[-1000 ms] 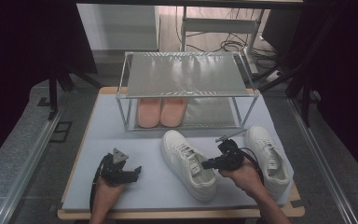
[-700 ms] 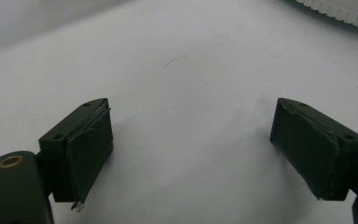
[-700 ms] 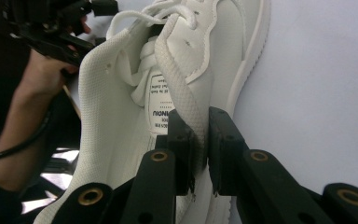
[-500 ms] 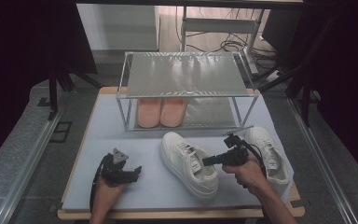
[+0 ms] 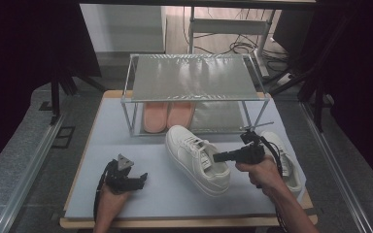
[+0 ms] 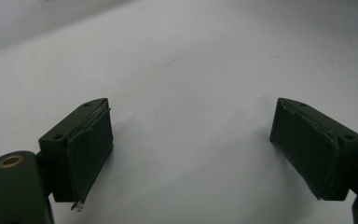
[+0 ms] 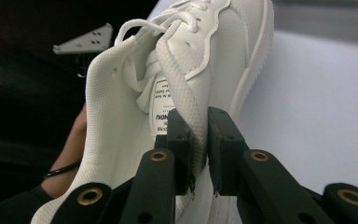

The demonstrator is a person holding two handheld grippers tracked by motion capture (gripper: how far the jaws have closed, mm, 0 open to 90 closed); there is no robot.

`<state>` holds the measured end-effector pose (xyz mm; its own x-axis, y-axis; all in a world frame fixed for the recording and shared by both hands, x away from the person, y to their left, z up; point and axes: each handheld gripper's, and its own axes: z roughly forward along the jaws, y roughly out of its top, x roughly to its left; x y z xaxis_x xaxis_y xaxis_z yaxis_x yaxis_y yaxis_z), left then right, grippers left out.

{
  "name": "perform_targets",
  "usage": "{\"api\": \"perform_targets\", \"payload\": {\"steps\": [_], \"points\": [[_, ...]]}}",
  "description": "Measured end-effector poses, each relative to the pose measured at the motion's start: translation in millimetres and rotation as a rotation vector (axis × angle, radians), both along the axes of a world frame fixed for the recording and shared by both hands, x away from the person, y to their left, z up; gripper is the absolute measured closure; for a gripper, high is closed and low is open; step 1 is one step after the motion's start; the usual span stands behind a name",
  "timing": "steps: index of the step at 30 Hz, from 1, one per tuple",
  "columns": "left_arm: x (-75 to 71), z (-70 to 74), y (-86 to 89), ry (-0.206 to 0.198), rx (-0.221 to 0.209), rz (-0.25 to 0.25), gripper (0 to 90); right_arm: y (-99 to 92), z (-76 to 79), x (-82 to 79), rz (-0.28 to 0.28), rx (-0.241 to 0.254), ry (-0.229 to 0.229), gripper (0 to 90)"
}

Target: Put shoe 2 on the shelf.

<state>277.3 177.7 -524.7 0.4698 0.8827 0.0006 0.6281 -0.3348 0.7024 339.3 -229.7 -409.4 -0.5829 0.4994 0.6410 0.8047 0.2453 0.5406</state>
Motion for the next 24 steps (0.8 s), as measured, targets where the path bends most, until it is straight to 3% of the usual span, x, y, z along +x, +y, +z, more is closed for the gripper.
{"api": "perform_targets", "payload": {"steps": [5, 12, 24], "points": [[0.1, 0.0, 0.0, 0.001, 0.0, 0.001, 13.2, -5.7, 12.2, 6.4, -0.017, 0.059, 0.011, 80.3], [0.1, -0.1, 0.1, 0.0, 0.001, 0.0, 13.2, -8.5, 26.0, 11.9, -0.019, 0.106, 0.011, 80.1], [0.3, 0.0, 0.4, 0.004, 0.0, -0.002, 13.2, -5.2, 48.1, 18.9, 0.014, 0.189, 0.021, 79.8]]}}
